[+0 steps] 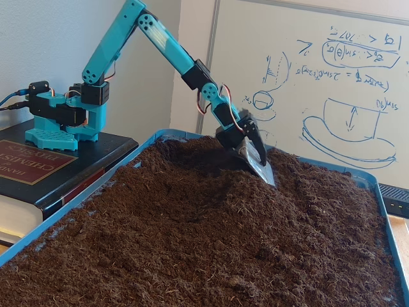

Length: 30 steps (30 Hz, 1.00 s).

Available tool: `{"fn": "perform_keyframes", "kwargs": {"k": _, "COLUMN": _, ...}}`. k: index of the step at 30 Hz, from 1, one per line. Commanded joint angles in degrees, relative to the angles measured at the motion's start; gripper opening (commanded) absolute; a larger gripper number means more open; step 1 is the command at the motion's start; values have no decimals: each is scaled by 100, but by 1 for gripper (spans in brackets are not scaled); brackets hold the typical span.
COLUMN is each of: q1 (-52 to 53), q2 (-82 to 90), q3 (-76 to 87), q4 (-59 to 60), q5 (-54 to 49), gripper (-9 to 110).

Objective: Build a berm.

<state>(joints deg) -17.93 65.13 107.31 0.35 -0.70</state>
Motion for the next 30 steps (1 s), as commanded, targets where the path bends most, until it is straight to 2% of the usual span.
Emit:
{"fn": "perform_keyframes", "kwargs": {"k": 1, "q1": -62, "q2": 1002, "q3": -18, "q4": -44, "q5": 70, "gripper": 0}}
{"fn": "perform_keyframes", "kwargs": {"k": 8, "q1": -70, "q2": 1916, "q3": 62, "q4": -44, "q5": 123, "gripper": 0}}
{"fn": "perform_keyframes", "kwargs": {"k": 13, "q1": 35, "q2": 2742, "q3": -448, "q4": -62, "q5": 694, "gripper": 0}}
{"fn": "perform_keyframes", "kwargs": {"k": 21, "q1": 993, "q2": 1995, "q3": -1107, "q4": -88, "q5": 738, "gripper": 0}}
{"fn": "perform_keyframes", "kwargs": {"k": 24, "q1": 1362, "q2": 1556, "q3": -1371, "q4": -79, "q5": 483, "gripper": 0}}
{"fn": "perform_keyframes", "kwargs": {"k": 30, "q1": 1907, "q2": 782, "q3": -1854, "q4": -53, "q5": -686, "gripper": 0}}
